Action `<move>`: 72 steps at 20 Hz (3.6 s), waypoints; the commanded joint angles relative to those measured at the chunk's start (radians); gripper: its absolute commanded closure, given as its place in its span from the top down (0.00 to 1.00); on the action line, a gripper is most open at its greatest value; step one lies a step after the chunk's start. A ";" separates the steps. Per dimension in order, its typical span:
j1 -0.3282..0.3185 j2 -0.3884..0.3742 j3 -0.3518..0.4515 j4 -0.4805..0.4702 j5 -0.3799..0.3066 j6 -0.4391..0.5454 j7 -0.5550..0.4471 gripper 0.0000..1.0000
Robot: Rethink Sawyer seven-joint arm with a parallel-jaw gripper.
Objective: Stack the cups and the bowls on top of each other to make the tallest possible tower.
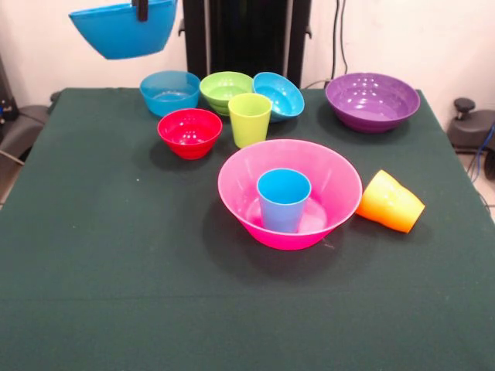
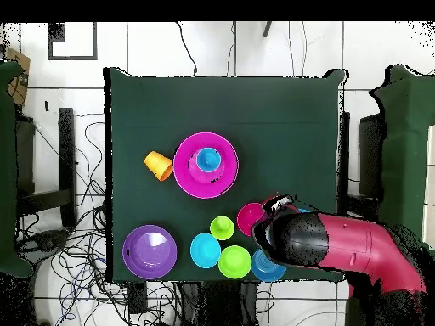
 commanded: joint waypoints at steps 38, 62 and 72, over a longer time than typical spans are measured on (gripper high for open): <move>0.587 0.320 -0.362 -0.549 0.142 0.138 0.456 0.00; 0.774 0.413 -0.548 -0.636 0.334 0.170 0.481 0.00; 0.755 0.520 -0.588 -0.704 0.356 0.064 0.432 0.00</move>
